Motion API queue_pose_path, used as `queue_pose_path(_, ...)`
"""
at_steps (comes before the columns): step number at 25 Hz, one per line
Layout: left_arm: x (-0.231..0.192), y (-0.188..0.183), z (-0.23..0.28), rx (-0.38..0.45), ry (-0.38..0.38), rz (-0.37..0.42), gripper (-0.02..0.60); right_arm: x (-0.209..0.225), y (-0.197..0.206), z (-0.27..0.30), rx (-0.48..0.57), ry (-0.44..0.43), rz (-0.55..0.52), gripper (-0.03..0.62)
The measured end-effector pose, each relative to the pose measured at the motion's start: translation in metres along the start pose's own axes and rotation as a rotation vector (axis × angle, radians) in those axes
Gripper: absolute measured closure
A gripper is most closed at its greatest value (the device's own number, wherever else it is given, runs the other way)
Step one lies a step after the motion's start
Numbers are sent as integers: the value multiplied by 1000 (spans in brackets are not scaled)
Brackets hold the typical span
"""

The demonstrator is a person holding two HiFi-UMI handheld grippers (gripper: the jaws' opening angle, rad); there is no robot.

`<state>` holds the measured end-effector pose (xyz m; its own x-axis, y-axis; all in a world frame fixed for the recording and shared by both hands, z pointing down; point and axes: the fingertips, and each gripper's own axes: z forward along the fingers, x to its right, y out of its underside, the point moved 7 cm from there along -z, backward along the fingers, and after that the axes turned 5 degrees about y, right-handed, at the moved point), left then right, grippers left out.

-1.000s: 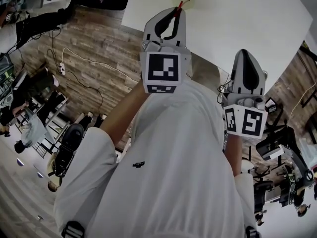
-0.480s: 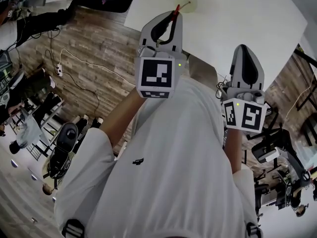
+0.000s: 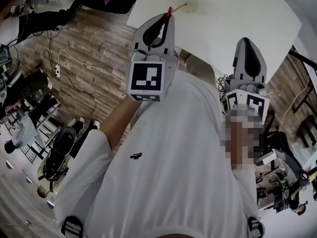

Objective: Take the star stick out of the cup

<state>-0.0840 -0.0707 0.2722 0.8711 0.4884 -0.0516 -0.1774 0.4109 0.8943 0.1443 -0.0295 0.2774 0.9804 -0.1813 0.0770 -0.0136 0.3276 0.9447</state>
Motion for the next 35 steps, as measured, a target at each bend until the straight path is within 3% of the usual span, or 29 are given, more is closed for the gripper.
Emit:
queue_pose_path(13, -2, -22, -37, 121, 8, -30, 560, 0, -23, -8, 49, -21, -71, 591)
queue_pose_path(21, 15, -42, -31, 199, 63, 19, 560, 2, -40, -9, 106, -61, -15, 591)
queue_pose_path(35, 58, -59, -1, 206, 160, 79, 560, 44, -42, -37, 89, 1, -37, 591)
